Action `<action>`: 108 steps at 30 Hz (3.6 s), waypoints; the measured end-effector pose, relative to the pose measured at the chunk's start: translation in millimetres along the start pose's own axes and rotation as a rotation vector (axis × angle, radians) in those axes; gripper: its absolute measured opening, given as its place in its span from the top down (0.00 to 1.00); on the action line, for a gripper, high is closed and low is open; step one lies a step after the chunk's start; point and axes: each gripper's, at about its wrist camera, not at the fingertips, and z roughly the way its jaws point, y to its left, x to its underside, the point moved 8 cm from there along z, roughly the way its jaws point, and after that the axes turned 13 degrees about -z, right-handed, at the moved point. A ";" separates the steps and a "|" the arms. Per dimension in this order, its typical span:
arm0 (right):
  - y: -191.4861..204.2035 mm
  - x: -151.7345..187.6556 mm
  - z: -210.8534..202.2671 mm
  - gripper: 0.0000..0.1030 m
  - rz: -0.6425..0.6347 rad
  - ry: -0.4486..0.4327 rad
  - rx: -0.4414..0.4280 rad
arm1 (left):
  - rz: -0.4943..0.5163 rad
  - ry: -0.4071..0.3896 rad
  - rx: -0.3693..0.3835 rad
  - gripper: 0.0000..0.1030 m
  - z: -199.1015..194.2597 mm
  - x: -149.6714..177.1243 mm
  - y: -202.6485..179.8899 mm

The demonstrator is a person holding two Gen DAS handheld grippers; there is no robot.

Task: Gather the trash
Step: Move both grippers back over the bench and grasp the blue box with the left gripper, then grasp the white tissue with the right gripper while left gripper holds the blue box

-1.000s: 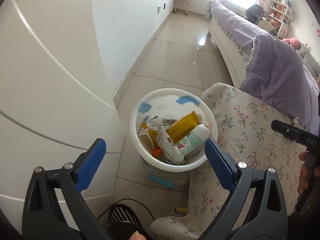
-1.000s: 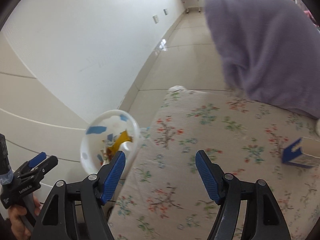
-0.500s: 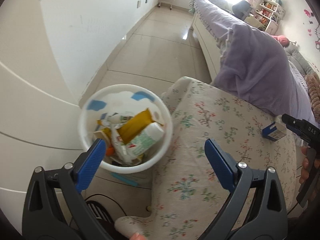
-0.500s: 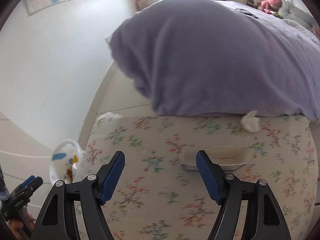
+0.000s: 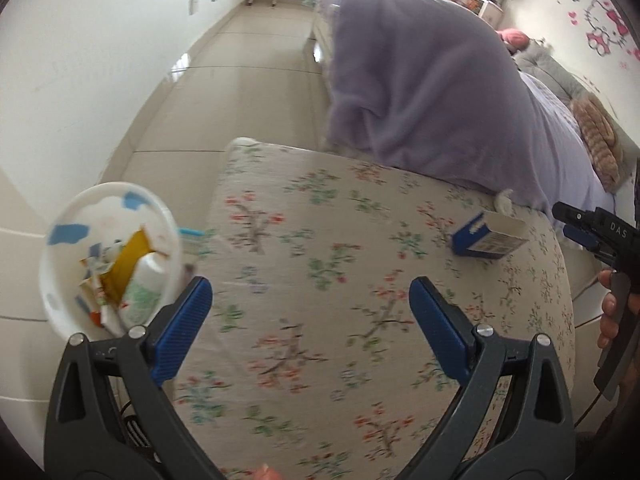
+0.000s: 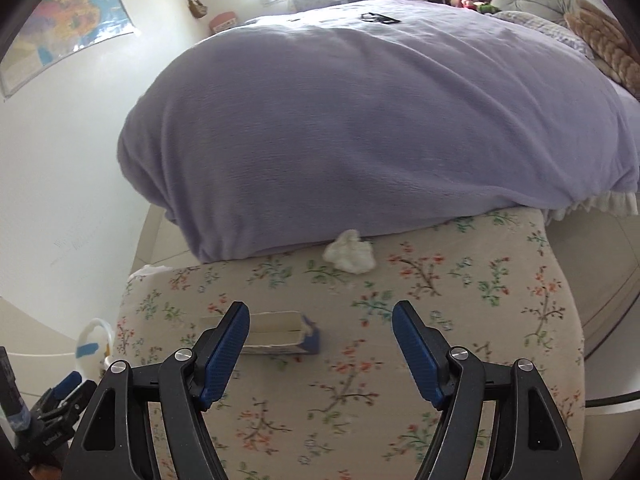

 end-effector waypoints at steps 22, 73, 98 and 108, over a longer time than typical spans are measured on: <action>-87.1 40.6 3.2 0.27 0.041 0.082 0.076 | 0.277 0.050 0.211 0.04 80.3 20.6 -132.3; -12.6 -22.4 118.9 0.51 0.009 0.073 0.074 | 0.199 -0.074 0.179 0.72 38.1 -14.7 -90.8; 116.8 -31.0 24.3 0.94 -0.243 -0.035 -0.137 | 0.034 -0.129 0.124 0.71 -22.6 -22.9 10.2; 150.4 -23.1 -8.6 0.94 -0.306 -0.060 -0.203 | -0.047 -0.148 0.093 0.71 -44.1 -22.8 50.8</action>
